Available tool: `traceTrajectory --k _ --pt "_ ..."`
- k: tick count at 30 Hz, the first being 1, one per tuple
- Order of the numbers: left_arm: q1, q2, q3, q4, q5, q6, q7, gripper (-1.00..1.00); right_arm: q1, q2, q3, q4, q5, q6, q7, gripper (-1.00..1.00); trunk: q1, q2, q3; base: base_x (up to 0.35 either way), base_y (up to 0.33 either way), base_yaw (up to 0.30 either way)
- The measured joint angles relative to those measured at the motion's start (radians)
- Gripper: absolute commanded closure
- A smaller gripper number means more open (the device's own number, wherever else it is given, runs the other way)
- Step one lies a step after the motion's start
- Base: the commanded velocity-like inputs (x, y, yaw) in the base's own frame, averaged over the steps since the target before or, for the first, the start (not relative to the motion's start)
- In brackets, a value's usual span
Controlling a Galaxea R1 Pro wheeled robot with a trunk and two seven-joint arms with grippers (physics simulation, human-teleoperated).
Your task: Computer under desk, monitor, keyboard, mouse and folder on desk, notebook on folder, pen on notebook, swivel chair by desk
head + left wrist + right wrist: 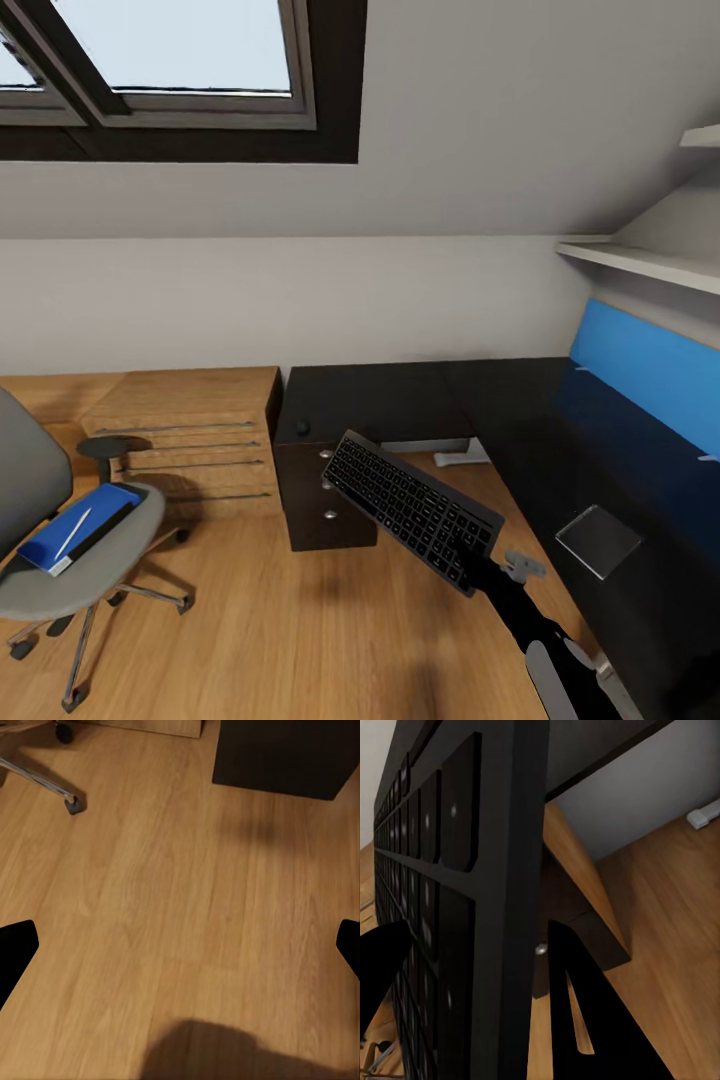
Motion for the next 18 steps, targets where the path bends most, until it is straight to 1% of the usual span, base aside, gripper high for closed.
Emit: traceTrajectory --k 4,12,15,18 --pt "0.0 0.0 0.0 0.0 0.0 0.0 0.0 -1.0 0.0 -0.001 -0.001 -0.002 -0.001 0.0 0.0 1.0 0.0 0.0 0.0 0.083 0.0 0.0" --pt "0.0 0.0 -0.001 0.0 0.0 0.0 0.0 -1.0 0.0 -0.001 -0.001 -0.004 -0.002 0.0 0.002 1.0 0.0 0.0 0.0 0.03 0.0 0.0" --pt "0.0 0.0 -0.001 0.0 0.0 0.0 0.0 -1.0 0.0 -0.001 0.0 -0.004 -0.002 0.0 0.002 1.0 0.0 0.0 0.0 0.193 0.0 0.0" --pt "0.0 0.0 -0.001 0.0 0.0 0.0 0.0 -1.0 0.0 0.0 0.0 -0.004 -0.002 0.0 0.002 1.0 0.0 0.0 0.0 0.288 0.0 0.0"
